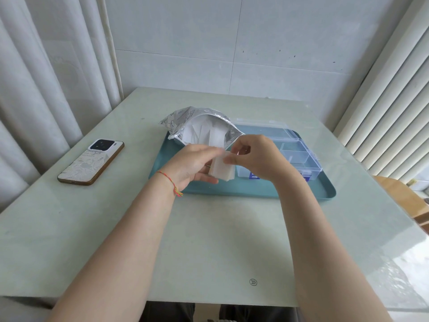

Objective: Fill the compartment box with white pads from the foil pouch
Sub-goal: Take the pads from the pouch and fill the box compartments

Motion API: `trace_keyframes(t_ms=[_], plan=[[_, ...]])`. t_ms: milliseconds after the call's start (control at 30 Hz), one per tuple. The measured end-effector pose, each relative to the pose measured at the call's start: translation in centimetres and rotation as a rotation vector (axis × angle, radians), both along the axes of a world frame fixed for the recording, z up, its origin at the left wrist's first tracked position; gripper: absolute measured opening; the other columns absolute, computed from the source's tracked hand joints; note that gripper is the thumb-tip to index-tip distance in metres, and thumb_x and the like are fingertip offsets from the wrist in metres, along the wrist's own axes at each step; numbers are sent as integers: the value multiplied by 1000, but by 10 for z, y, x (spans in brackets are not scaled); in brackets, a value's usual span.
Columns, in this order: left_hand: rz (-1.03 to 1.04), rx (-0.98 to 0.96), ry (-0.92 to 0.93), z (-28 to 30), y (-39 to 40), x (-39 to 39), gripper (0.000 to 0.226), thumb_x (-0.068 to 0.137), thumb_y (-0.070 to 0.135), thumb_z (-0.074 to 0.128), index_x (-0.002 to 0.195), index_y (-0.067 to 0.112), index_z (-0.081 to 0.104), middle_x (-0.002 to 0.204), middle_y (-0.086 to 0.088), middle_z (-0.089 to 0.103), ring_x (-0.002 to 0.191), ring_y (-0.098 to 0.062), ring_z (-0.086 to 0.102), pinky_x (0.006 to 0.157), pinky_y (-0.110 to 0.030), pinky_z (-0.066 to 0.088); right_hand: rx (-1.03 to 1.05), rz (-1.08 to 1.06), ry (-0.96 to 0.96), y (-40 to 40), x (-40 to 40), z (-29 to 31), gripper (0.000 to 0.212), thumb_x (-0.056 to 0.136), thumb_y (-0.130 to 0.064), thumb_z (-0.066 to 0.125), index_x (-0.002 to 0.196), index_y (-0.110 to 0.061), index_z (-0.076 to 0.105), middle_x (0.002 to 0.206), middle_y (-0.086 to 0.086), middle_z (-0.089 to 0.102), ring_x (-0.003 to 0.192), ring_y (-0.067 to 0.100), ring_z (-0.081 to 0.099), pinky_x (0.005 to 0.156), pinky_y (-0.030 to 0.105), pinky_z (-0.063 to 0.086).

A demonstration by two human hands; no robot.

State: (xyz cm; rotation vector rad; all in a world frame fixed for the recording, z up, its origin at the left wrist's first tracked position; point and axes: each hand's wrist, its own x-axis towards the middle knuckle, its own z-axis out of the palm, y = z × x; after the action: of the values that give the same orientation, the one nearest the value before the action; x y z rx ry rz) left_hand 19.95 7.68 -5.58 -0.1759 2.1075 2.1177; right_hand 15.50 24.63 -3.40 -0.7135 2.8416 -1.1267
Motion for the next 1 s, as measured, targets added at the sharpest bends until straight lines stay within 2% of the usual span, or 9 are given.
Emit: trace_keyframes(t_ms=[100, 200, 300, 400, 533, 700, 767, 867, 1000], plan=[[30, -8, 30, -5, -1, -1, 14, 87, 15, 70, 100, 11, 74, 96, -13, 73, 77, -21, 70, 57, -27, 57, -40, -55, 32, -2, -3, -4, 24, 79, -33, 78, 84, -16, 61, 70, -5, 54, 59, 10, 47, 54, 25, 38], [287, 20, 42, -9, -10, -8, 11, 90, 3, 61, 87, 9, 69, 90, -17, 68, 69, -24, 66, 48, -26, 54, -139, -169, 52, -6, -10, -5, 7, 88, -19, 65, 88, -19, 59, 82, 0, 64, 65, 15, 61, 61, 28, 46], [483, -154, 109, -13, -19, -14, 11, 83, 5, 60, 80, 2, 69, 75, -11, 61, 59, -24, 61, 50, -34, 58, -96, -222, -18, -22, -13, -5, 12, 90, -9, 49, 91, -18, 58, 86, 2, 66, 43, 5, 59, 48, 24, 47], [561, -232, 160, -15, -19, -15, 15, 80, 6, 58, 82, -6, 68, 63, -6, 53, 51, -21, 56, 53, -39, 60, 19, -202, -14, -45, -15, -11, 20, 87, -5, 46, 95, -17, 60, 103, 4, 65, 72, 25, 69, 59, 32, 53], [585, -237, 183, -13, -16, -12, 12, 81, 4, 58, 75, 2, 68, 56, 1, 50, 41, -8, 52, 51, -34, 58, 140, -195, 7, -62, -18, -12, 32, 85, -3, 49, 109, -12, 67, 115, 6, 63, 87, 29, 65, 65, 28, 43], [581, -191, 189, -14, -14, -13, 15, 83, 5, 57, 74, 10, 68, 68, 1, 60, 56, -15, 61, 47, -30, 56, 95, -226, -6, -62, -18, -8, 32, 82, 1, 46, 106, 8, 66, 104, 26, 67, 89, 44, 64, 72, 50, 56], [566, -141, 180, -13, -14, -14, 17, 85, 4, 57, 72, 11, 67, 72, -3, 60, 61, -21, 60, 51, -33, 57, -2, -239, -22, -54, -15, -1, 28, 86, -3, 47, 99, -3, 72, 93, 14, 72, 73, 34, 69, 57, 36, 56], [497, 0, 130, -12, -11, -13, 18, 88, 3, 58, 75, 10, 68, 79, -8, 63, 67, -25, 61, 54, -34, 59, -212, -225, -30, -34, -6, 11, 23, 88, -4, 53, 92, -15, 74, 64, -10, 66, 41, 8, 55, 40, 12, 36], [358, 190, 88, -7, -8, -11, 14, 92, 3, 55, 92, 3, 69, 99, -21, 68, 77, -30, 67, 54, -29, 57, -373, -106, -168, -16, 7, 20, 10, 86, -4, 64, 91, -10, 70, 50, -12, 59, 36, 11, 47, 45, 22, 35]])
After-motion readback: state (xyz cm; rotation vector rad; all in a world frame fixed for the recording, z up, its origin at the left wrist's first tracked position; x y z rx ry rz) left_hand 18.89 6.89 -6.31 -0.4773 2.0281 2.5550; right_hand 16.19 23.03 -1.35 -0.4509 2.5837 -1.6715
